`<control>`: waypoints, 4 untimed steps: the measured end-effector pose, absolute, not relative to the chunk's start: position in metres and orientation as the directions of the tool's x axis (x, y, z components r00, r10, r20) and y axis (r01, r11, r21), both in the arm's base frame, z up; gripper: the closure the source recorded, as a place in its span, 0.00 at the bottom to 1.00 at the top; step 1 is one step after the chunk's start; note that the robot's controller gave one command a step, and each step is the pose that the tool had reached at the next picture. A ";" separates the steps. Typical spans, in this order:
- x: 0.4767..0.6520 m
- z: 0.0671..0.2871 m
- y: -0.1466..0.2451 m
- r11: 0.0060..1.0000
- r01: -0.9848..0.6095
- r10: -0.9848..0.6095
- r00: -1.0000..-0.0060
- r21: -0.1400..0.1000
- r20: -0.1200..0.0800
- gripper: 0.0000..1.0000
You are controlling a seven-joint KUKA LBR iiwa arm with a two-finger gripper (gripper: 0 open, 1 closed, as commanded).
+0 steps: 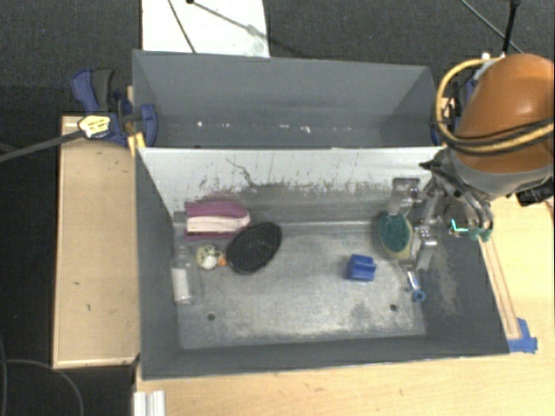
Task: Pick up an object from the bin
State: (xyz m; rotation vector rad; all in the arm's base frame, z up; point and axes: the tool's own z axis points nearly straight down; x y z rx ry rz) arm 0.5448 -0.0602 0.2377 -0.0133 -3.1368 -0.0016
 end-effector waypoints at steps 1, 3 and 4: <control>0.540 0.066 -0.033 0.988 0.155 0.155 -0.988 0.001 0.005 0.00; 0.541 0.109 -0.033 0.934 0.356 0.356 -0.934 0.003 0.000 0.00; 0.556 0.069 -0.069 0.907 0.421 0.421 -0.907 0.000 -0.001 0.00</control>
Offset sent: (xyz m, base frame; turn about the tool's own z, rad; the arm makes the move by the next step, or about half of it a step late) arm -0.0027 0.0263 -0.1677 0.1486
